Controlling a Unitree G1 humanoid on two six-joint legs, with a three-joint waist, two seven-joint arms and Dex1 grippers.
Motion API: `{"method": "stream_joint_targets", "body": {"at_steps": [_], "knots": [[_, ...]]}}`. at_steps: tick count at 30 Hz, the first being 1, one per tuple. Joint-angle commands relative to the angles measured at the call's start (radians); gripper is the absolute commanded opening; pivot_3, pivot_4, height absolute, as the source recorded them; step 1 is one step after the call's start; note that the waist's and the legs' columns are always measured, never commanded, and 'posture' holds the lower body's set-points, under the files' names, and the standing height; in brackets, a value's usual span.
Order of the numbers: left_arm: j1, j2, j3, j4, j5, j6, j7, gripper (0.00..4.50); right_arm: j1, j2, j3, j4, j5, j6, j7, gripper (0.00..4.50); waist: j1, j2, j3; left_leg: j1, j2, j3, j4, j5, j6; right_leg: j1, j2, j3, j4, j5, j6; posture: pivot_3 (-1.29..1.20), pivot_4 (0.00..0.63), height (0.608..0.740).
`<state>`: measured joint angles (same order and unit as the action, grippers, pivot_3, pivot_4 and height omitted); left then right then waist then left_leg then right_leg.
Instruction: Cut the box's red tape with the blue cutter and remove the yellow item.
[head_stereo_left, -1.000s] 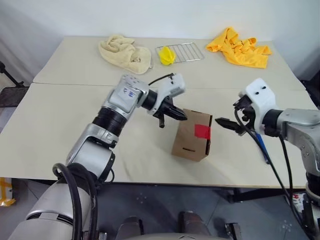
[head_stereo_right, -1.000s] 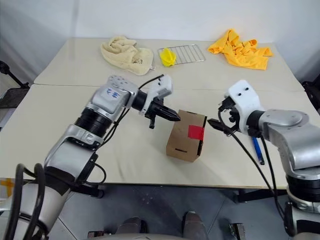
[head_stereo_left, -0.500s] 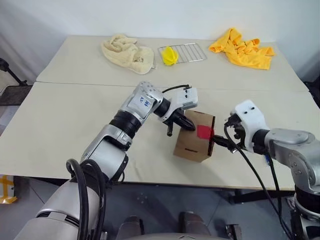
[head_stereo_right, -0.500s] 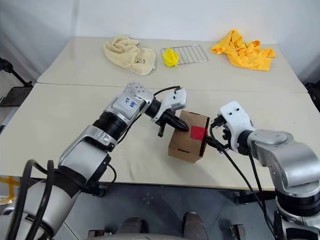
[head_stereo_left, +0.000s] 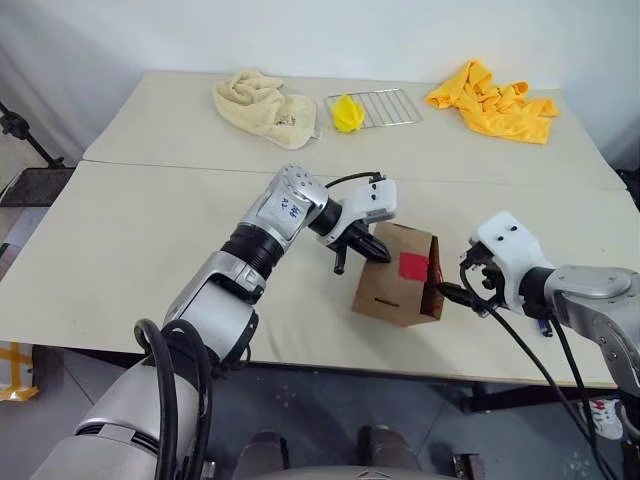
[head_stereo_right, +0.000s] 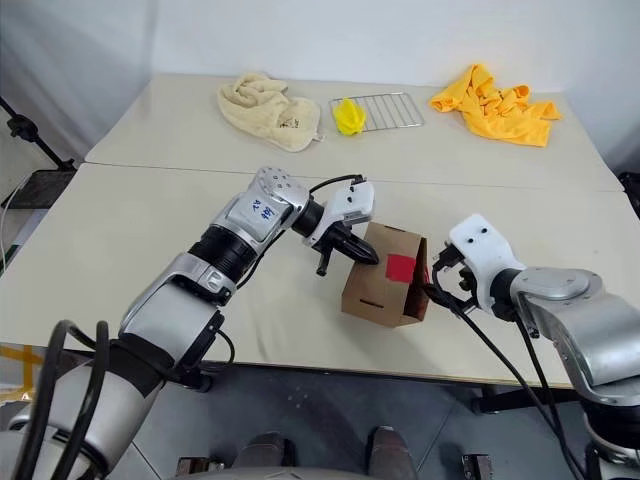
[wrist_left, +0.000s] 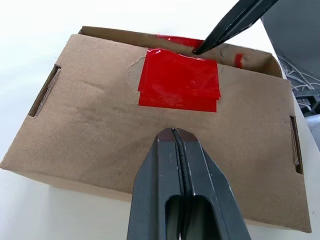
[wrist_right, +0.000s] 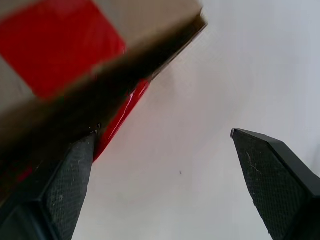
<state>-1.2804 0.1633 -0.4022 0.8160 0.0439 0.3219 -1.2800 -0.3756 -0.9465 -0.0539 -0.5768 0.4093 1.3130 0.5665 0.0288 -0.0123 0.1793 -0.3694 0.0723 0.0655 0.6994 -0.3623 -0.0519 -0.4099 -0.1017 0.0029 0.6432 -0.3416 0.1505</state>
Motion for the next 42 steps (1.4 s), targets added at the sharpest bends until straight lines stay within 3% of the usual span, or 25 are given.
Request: {"method": "stream_joint_targets", "body": {"at_steps": [1, 12, 16, 20, 25, 42], "knots": [[0.044, 0.011, -0.043, -0.026, 0.045, 0.035, -0.014, 0.00, 0.038, -0.044, 0.031, 0.043, -0.011, -0.046, 0.035, 4.45, -0.002, -0.001, 0.000, 0.000, 0.000, 0.000, 0.000, 0.000, 0.000, 0.000, 0.000, 0.000, 0.000, 0.000, 0.000, 0.00, 0.150, 0.740], [0.102, 0.028, -0.057, -0.128, 0.049, 0.098, -0.005, 0.00, 0.071, -0.109, 0.025, 0.133, -0.016, -0.189, 0.123, 4.45, -0.004, 0.000, -0.001, 0.001, 0.000, 0.000, 0.000, 0.000, 0.000, 0.000, 0.000, 0.000, 0.000, 0.000, 0.000, 0.00, 0.150, 0.740], [0.108, 0.036, -0.054, -0.142, 0.049, 0.111, 0.004, 0.00, 0.030, -0.049, -0.091, 0.160, 0.052, -0.124, 0.114, 4.45, -0.005, 0.000, -0.001, 0.001, 0.000, 0.000, 0.000, 0.000, 0.000, 0.000, 0.000, 0.000, 0.001, 0.000, 0.000, 0.00, 0.150, 0.740], [0.107, 0.041, -0.051, -0.138, 0.049, 0.111, 0.010, 0.00, -0.062, 0.080, -0.230, 0.225, 0.165, 0.098, 0.096, 4.45, -0.005, 0.000, -0.001, 0.001, 0.000, 0.000, 0.001, 0.000, 0.000, 0.000, 0.000, 0.000, 0.002, 0.000, 0.000, 0.00, 0.150, 0.740], [0.103, 0.039, -0.050, -0.130, 0.050, 0.112, 0.017, 0.00, -0.121, 0.168, -0.290, 0.294, 0.254, 0.294, 0.103, 4.45, -0.005, 0.000, -0.001, 0.001, 0.000, 0.000, 0.001, 0.000, 0.000, 0.000, 0.000, 0.000, 0.002, 0.000, 0.000, 0.00, 0.150, 0.740], [0.102, 0.053, -0.052, -0.135, 0.053, 0.122, 0.017, 0.00, -0.252, 0.295, -0.231, 0.691, 0.241, 0.160, 0.097, 4.45, -0.016, 0.001, -0.001, 0.002, 0.000, 0.000, 0.002, 0.000, 0.000, 0.000, 0.000, 0.001, 0.004, 0.001, 0.000, 0.00, 0.150, 0.740]]}}
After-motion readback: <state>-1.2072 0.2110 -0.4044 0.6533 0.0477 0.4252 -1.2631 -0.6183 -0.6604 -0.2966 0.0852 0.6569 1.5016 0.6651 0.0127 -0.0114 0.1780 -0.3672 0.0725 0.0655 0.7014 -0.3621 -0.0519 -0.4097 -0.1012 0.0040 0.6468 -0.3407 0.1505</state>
